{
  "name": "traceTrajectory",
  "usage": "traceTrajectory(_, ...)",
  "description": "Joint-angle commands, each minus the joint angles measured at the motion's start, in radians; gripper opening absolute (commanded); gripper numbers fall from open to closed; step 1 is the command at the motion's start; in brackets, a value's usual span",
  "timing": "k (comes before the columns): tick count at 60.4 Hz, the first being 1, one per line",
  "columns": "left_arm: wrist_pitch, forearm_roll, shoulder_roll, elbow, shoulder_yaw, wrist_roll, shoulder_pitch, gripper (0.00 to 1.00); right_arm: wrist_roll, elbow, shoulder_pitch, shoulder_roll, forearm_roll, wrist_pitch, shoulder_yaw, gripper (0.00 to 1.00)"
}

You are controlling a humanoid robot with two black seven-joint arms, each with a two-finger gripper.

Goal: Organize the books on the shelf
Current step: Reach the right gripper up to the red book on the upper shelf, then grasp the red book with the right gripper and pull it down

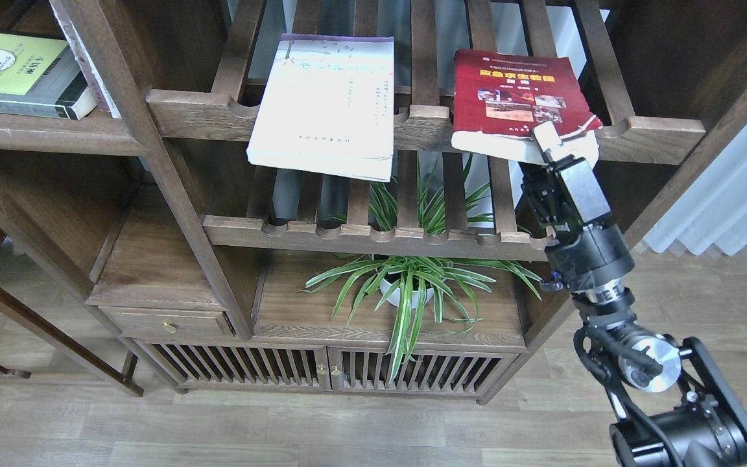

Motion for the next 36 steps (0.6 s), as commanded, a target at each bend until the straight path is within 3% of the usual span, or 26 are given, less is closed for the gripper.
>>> traceTrajectory(1, 0.000, 0.000, 0.001, 0.000, -0.001, 0.000, 0.001, 1.00, 0.000, 0.000, 0.011, -0.003, 0.000, 0.000, 0.004, 0.88)
traceTrajectory(6, 0.000, 0.000, 0.001, 0.000, -0.001, 0.000, -0.001, 1.00, 0.000, 0.000, 0.010, -0.006, 0.000, 0.000, 0.004, 0.84)
traceTrajectory(18, 0.000, 0.000, 0.001, 0.000, -0.001, 0.000, -0.001, 1.00, 0.002, -0.029, 0.007, -0.035, 0.000, 0.000, 0.007, 0.60)
traceTrajectory(29, 0.000, 0.000, 0.001, 0.000, -0.001, 0.000, -0.001, 1.00, 0.002, -0.036, -0.010, -0.082, -0.001, 0.000, 0.004, 0.45)
traceTrajectory(31, 0.000, 0.000, 0.001, 0.000, -0.001, 0.000, -0.001, 1.00, 0.002, -0.036, -0.016, -0.085, -0.001, 0.000, 0.006, 0.34)
traceTrajectory(35, 0.000, 0.000, 0.001, 0.000, -0.001, 0.000, -0.001, 1.00, 0.002, -0.038, -0.018, -0.085, -0.001, 0.000, 0.007, 0.24)
traceTrajectory(36, 0.000, 0.001, 0.001, 0.000, -0.001, 0.000, -0.001, 1.00, 0.003, -0.038, -0.018, -0.087, -0.001, 0.000, 0.007, 0.13)
